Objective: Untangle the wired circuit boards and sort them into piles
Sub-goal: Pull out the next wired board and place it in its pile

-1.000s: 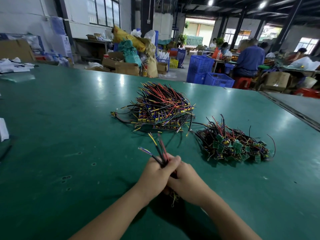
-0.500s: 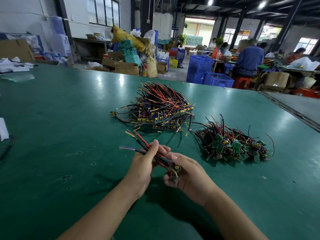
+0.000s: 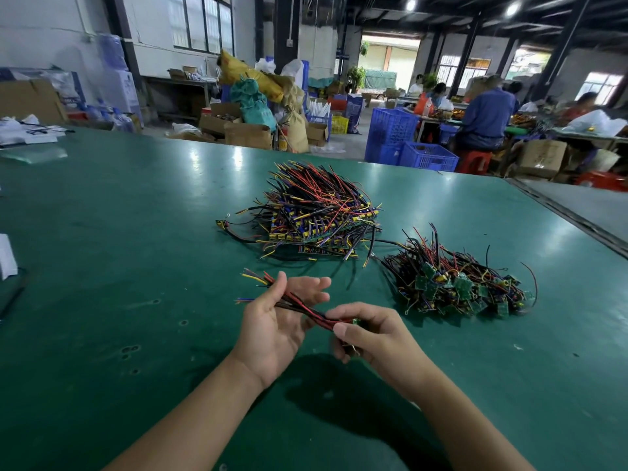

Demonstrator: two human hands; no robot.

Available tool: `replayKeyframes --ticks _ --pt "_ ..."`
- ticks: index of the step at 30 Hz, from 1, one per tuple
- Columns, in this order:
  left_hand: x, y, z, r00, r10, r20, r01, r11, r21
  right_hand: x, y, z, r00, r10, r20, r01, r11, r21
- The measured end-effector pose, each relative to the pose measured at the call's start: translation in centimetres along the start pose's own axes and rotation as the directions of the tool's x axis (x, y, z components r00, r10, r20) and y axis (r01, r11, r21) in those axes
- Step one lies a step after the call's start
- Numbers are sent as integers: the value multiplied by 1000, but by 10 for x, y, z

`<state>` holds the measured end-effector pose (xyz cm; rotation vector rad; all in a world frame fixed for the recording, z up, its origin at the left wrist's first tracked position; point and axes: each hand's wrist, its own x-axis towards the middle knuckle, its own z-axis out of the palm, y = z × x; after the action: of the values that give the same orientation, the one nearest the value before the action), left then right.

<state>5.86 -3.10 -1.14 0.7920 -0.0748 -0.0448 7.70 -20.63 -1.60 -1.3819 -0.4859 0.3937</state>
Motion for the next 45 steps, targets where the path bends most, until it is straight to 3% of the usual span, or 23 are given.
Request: replayKeyframes --ticks 3,7,11,14,16,18,20,23,27,31,36,38,40,43,45 --pt "4 0 -2 989 -20 -150 11 998 -64 0 1 -1 1000 3 22 -1 999 -53" --pt "9 4 -6 960 -12 -281 -13 996 -87 1 1 -1 998 23 -58 -27 997 -66" --pt "15 5 -17 934 80 -349 -96 995 -30 2 -3 -9 979 26 -202 -17 999 49" --pt "22 -4 -23 857 247 -452 -147 958 246 8 -12 -14 913 -18 -407 116 969 219" --pt "25 -14 -22 848 403 -343 -153 807 570 14 -26 -24 825 -81 -559 247 942 227" --pt "26 -24 -22 895 422 -142 -170 620 766 18 -42 -43 688 -207 -695 231 971 -61" --pt "25 -27 -24 922 385 -51 -167 511 843 23 -52 -66 561 -381 -735 -9 885 -466" --pt "25 -28 -27 935 351 -45 -131 460 878 32 -60 -96 496 -498 -711 -229 715 -661" --pt "24 -29 -25 943 331 -36 -111 414 904 38 -55 -121 538 -568 -623 -374 501 -780" --pt "24 -29 -24 938 343 -44 -101 393 914 37 -39 -128 628 -470 -621 -604 208 -769" --pt "25 -31 -22 945 324 -50 -73 356 932 39 -46 -122 665 -328 -670 -682 98 -725" --pt "25 -33 -22 948 317 1 -85 251 964 41 -50 -113 658 -360 -661 -668 126 -733" --pt "26 -35 -22 947 311 82 -109 70 992 43 -49 -99 700 -386 -600 -603 129 -787" --pt "26 -40 -24 965 217 146 -99 -215 972 37 -33 -60 775 -522 -357 -311 176 -934" --pt "28 -45 -23 981 154 117 -51 -379 924 32 -13 -31 769 -606 -203 -130 163 -978"
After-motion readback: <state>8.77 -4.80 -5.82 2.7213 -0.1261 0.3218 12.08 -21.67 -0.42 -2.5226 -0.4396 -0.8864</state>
